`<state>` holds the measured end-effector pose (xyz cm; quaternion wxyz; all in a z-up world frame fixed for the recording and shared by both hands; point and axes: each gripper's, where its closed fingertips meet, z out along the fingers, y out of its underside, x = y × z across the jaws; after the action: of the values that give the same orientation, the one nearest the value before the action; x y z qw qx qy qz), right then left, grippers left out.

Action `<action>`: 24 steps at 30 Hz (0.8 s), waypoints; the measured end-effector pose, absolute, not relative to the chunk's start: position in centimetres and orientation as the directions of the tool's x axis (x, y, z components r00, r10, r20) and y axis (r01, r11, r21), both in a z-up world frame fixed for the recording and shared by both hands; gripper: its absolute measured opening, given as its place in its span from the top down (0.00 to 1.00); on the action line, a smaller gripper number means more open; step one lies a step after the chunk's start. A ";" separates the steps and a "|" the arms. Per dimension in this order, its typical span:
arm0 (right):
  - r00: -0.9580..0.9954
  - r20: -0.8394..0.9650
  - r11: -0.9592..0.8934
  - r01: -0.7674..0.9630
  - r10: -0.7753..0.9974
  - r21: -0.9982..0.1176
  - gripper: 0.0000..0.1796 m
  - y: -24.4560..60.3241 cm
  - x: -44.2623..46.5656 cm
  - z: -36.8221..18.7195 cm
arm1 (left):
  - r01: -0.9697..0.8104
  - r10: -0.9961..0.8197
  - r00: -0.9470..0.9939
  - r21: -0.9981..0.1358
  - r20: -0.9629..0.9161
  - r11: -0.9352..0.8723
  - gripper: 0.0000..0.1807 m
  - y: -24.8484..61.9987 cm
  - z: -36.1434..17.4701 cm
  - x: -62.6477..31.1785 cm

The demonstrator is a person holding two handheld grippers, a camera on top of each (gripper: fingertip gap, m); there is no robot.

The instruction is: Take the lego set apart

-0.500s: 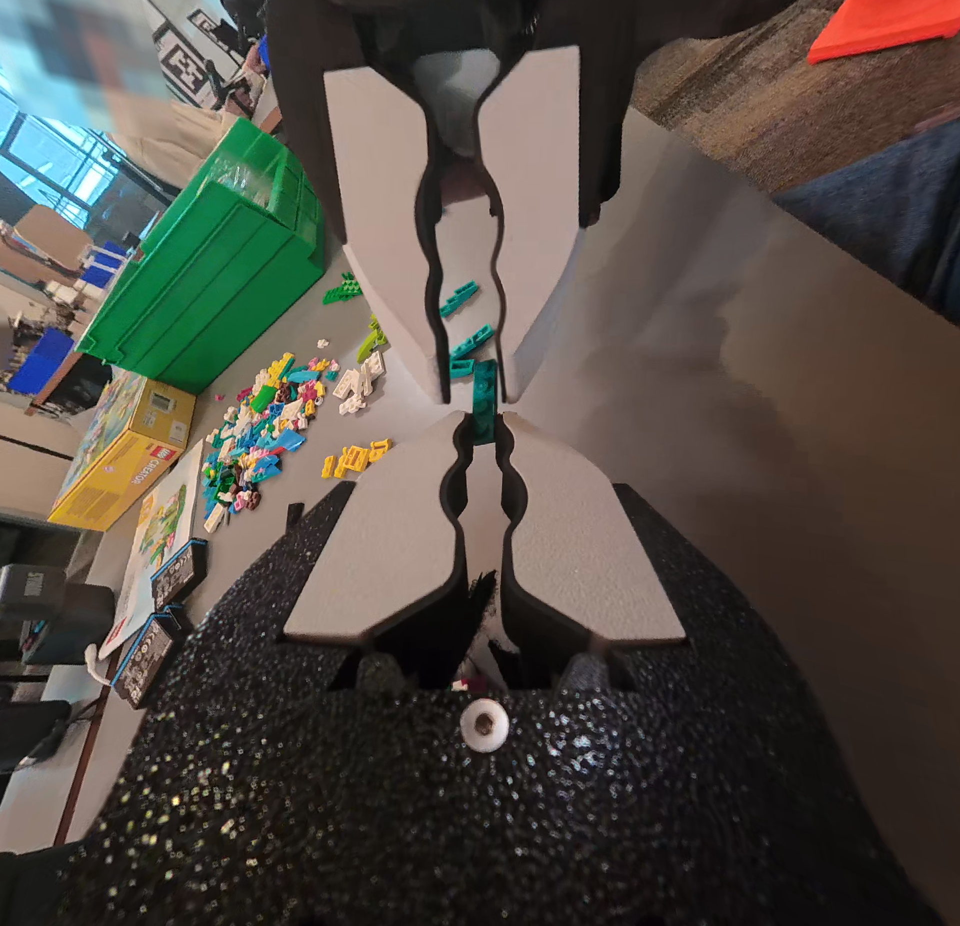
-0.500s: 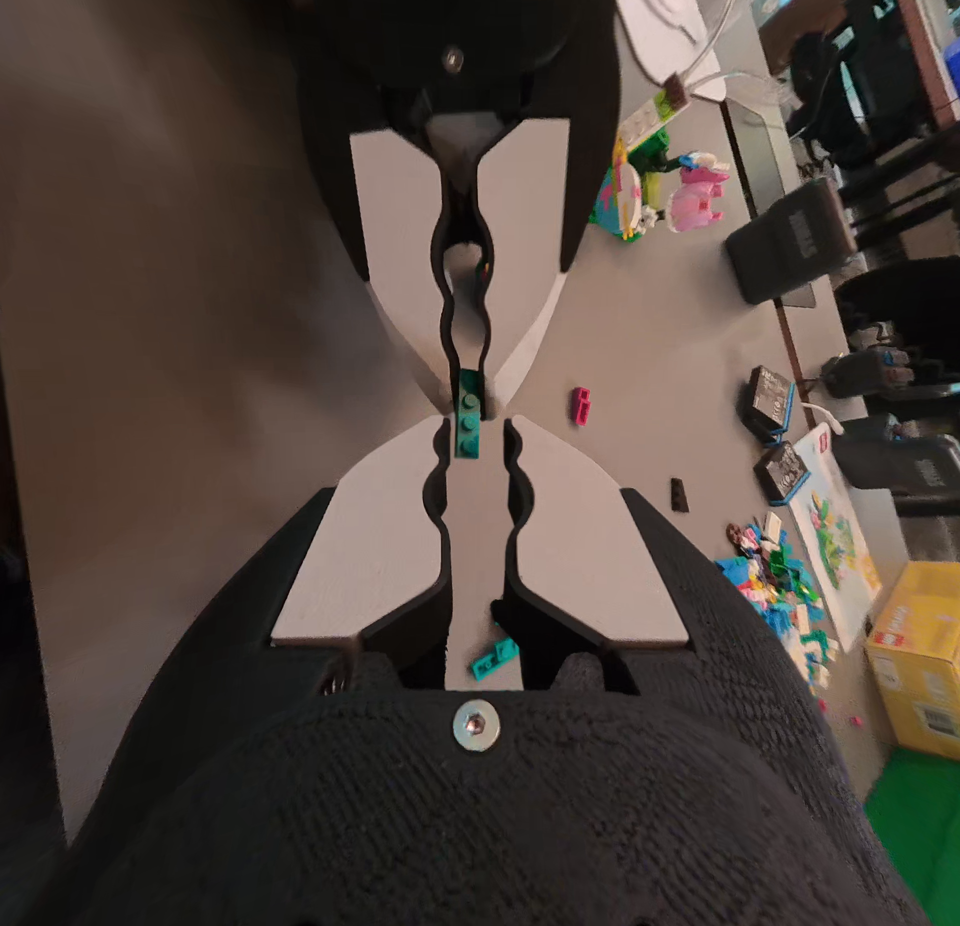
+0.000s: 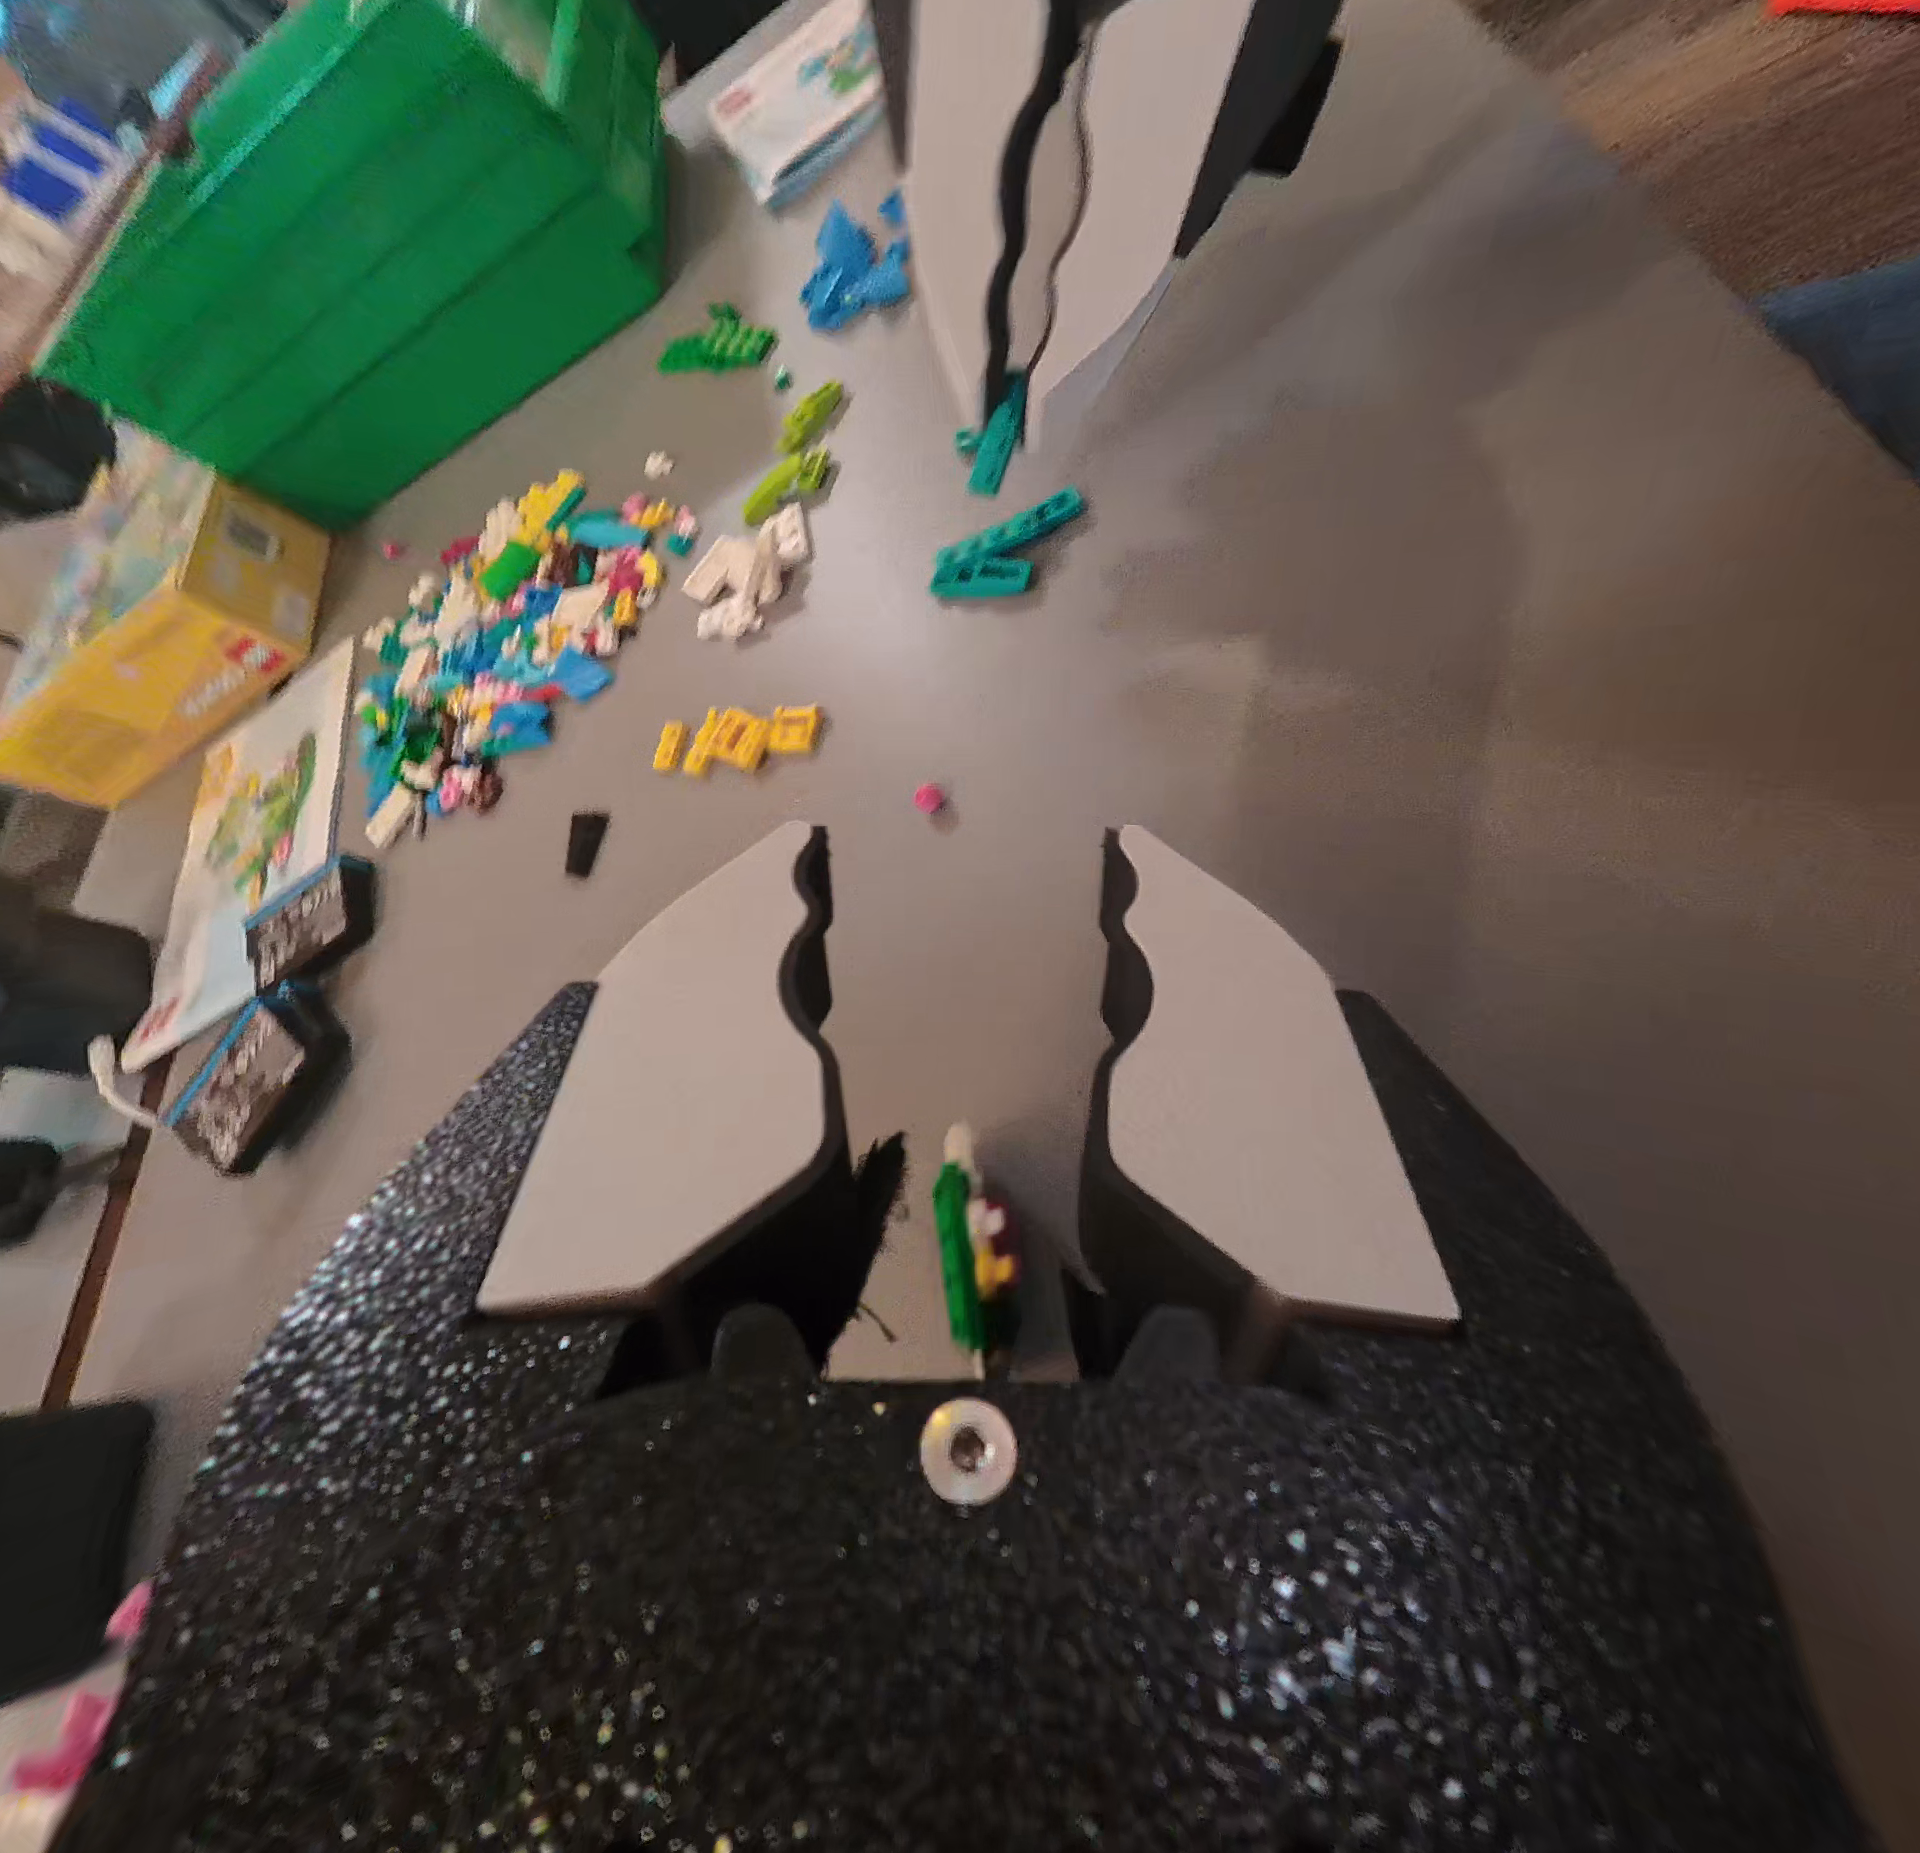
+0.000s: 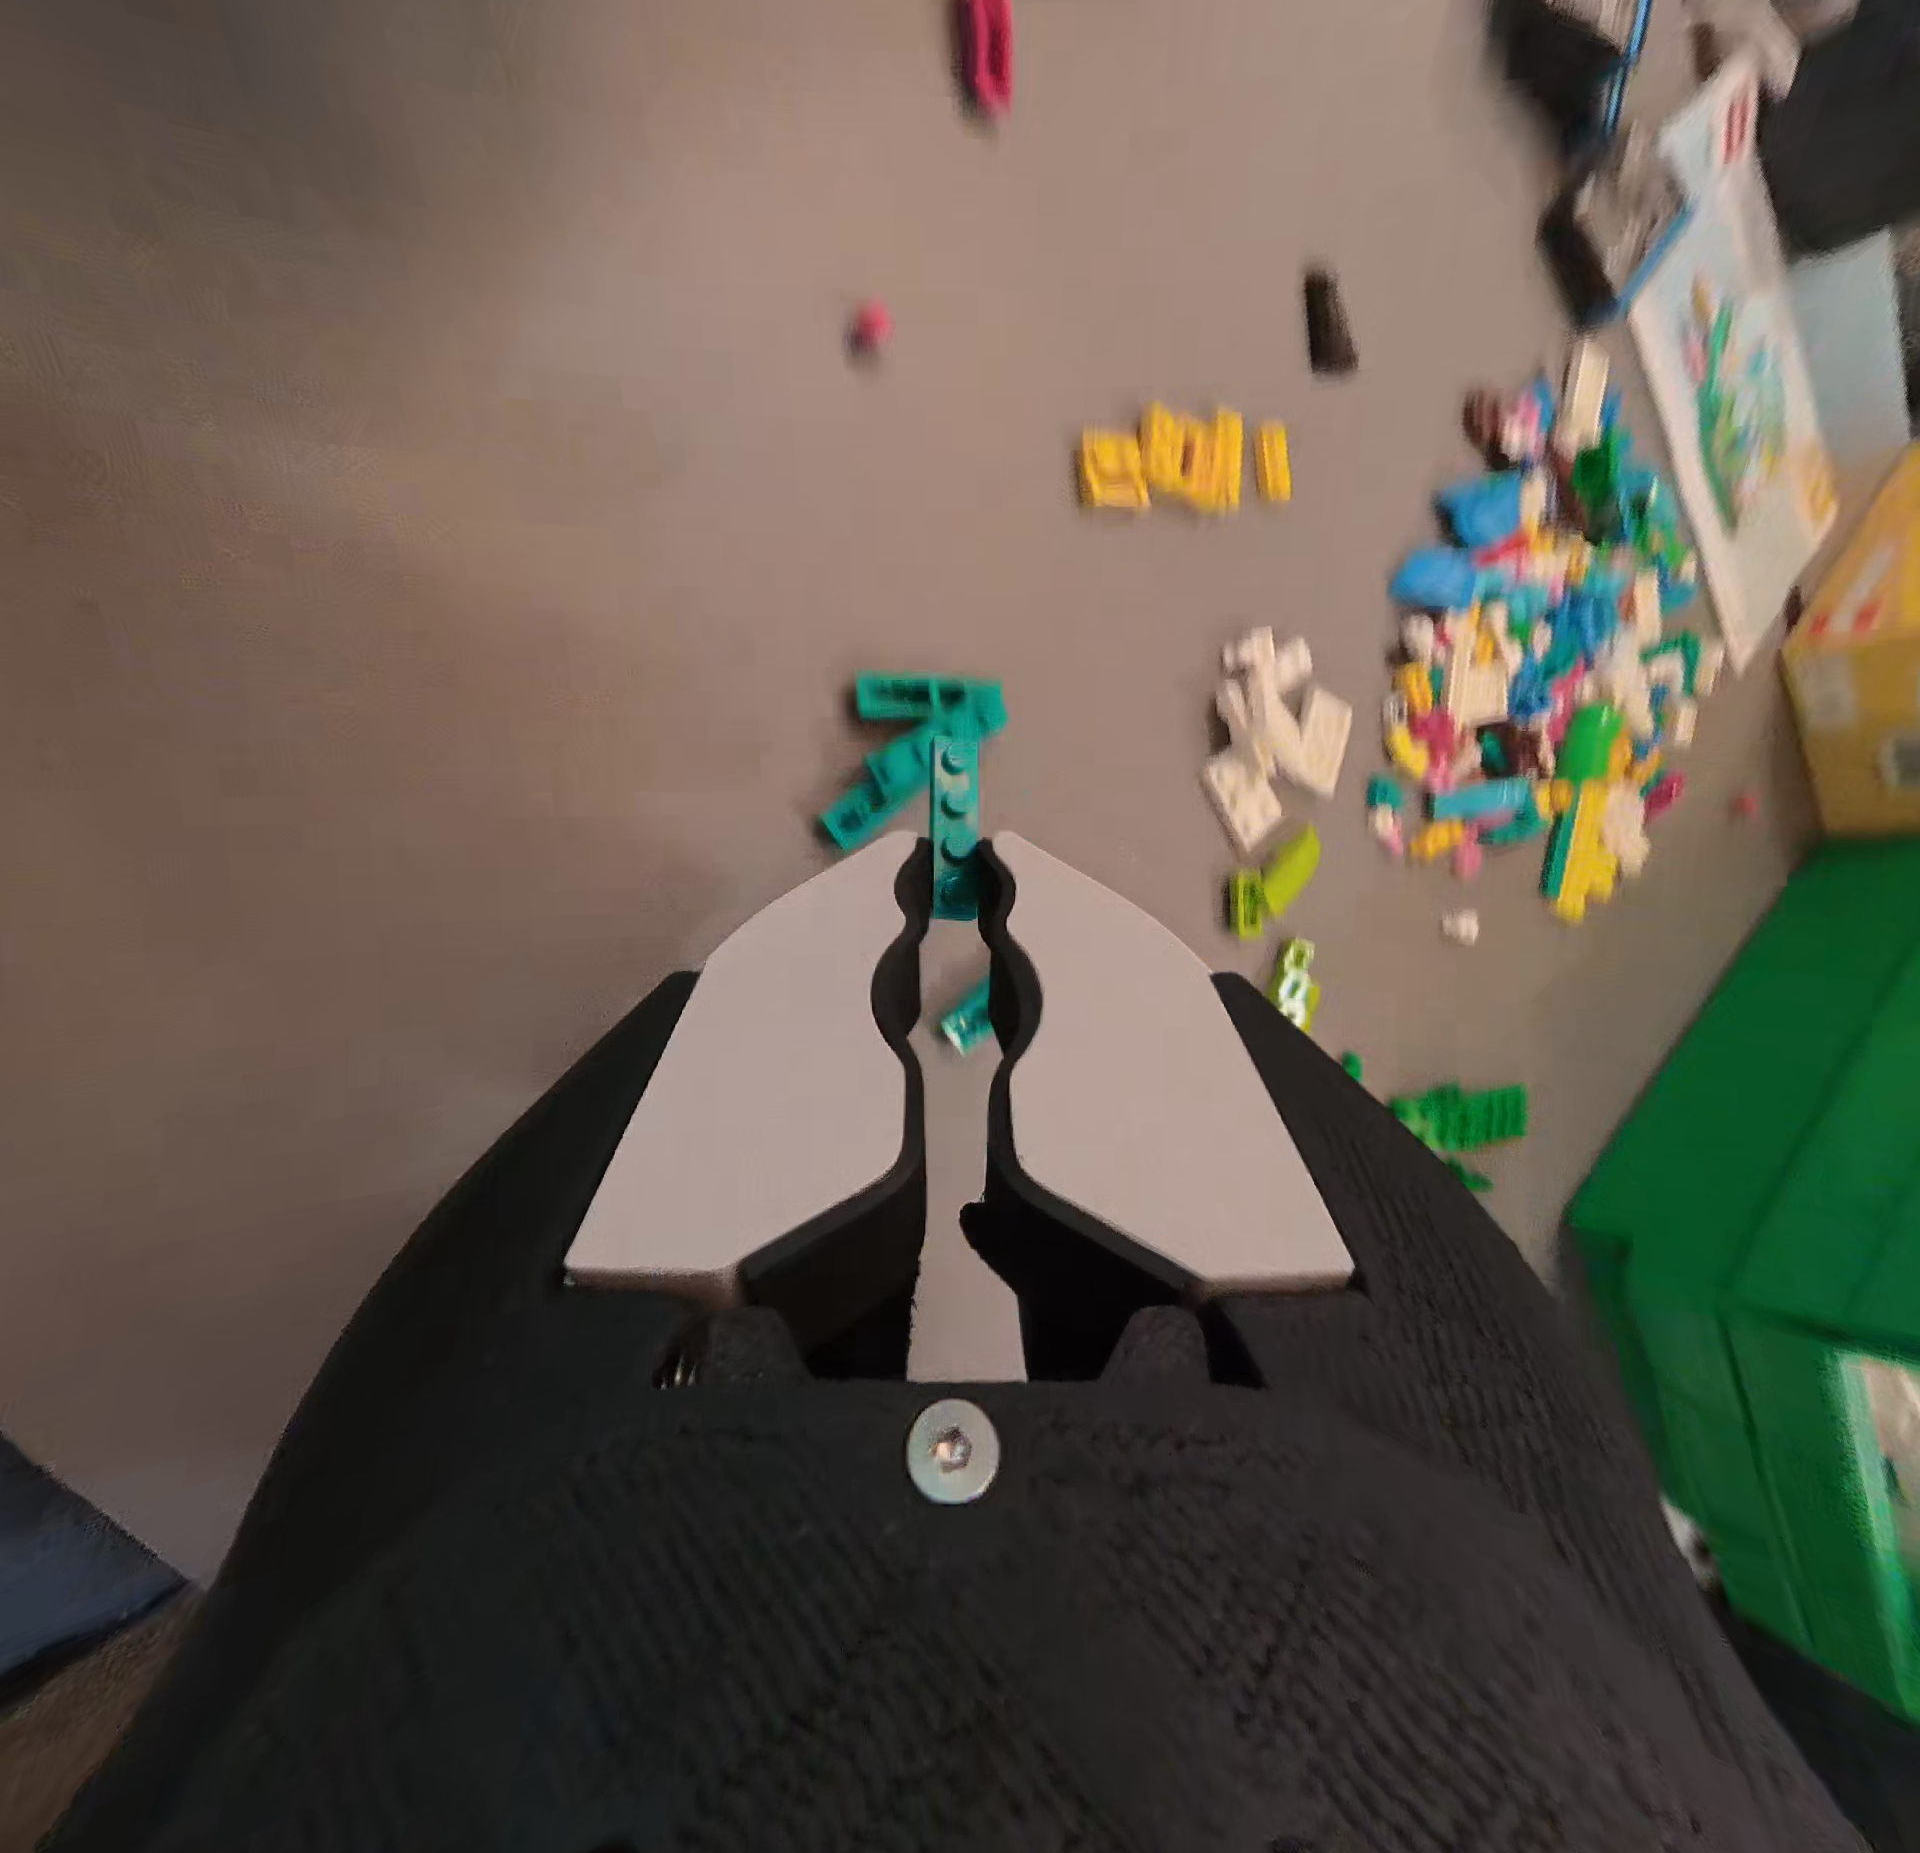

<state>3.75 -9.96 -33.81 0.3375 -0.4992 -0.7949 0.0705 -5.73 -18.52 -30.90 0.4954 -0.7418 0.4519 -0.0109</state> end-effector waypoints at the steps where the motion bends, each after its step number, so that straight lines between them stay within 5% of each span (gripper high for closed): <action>1: -0.258 0.464 0.469 0.772 0.847 -0.428 0.96 -9.2 4.3 -34.2 | -0.649 -0.684 0.609 -0.748 -0.401 -0.139 0.68 -18.6 -30.8 -6.5; 5: -0.273 0.403 0.455 0.751 0.873 -0.478 0.89 -9.6 4.6 -34.6 | -0.606 -0.766 0.617 -0.729 -0.180 -0.317 0.51 -21.5 -31.5 -8.2; 8: -0.277 0.427 0.482 0.710 0.861 -0.512 0.85 -10.1 4.0 -33.1 | -0.620 -0.742 0.657 -0.657 -0.136 -0.429 0.50 -22.5 -32.7 -10.7; 13: -0.326 0.379 0.499 0.534 0.866 -0.682 0.83 -14.2 -0.8 -30.2 | -0.609 -0.716 0.690 -0.616 -0.103 -0.499 0.62 -22.7 -34.8 -12.3; 19: -0.466 0.318 0.523 0.423 0.826 -0.740 0.83 -19.1 -7.4 -32.2 | -0.667 -0.682 0.674 -0.630 -0.282 -0.398 0.92 -20.9 -35.1 -12.8; 24: -0.505 0.282 0.517 0.418 0.816 -0.747 0.84 -20.0 -10.4 -33.0 | -0.535 -0.695 0.709 -0.733 -0.119 -0.420 0.94 -20.9 -34.1 -11.9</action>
<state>-10.44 -19.96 -33.01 0.3201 -0.3807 -0.8099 0.3108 -11.94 -20.93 -34.07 0.3932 -0.8366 0.3677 -0.1017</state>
